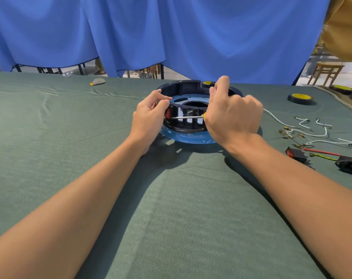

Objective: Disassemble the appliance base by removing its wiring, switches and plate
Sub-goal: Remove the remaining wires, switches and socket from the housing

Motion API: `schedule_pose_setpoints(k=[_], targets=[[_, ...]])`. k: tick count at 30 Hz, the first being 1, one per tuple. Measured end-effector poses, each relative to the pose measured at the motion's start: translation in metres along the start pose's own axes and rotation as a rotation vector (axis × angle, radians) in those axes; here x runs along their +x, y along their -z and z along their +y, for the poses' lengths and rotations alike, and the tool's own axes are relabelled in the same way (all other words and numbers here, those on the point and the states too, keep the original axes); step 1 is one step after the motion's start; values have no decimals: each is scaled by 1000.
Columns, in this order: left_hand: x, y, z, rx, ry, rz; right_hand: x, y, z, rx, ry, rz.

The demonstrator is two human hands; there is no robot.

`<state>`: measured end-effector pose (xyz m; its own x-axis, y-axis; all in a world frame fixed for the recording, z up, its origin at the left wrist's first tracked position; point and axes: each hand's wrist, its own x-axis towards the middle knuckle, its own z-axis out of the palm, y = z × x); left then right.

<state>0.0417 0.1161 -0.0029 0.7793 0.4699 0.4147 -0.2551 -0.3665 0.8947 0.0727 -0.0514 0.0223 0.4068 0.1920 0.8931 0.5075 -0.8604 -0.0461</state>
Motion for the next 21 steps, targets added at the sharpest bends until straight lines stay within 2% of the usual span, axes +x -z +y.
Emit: schedule_pose_setpoints(k=[6, 12, 16, 21], targets=[[2, 9, 1, 3, -41, -44, -5, -2, 7, 116, -99, -202], [1, 15, -1, -11, -58, -109, -20, 16, 13, 204, 84, -358], [2, 15, -1, -18, -67, -102, -27, 19, 9, 188, 108, -381], [2, 17, 0, -49, -44, -106, -26, 11, 3, 262, 29, -370]])
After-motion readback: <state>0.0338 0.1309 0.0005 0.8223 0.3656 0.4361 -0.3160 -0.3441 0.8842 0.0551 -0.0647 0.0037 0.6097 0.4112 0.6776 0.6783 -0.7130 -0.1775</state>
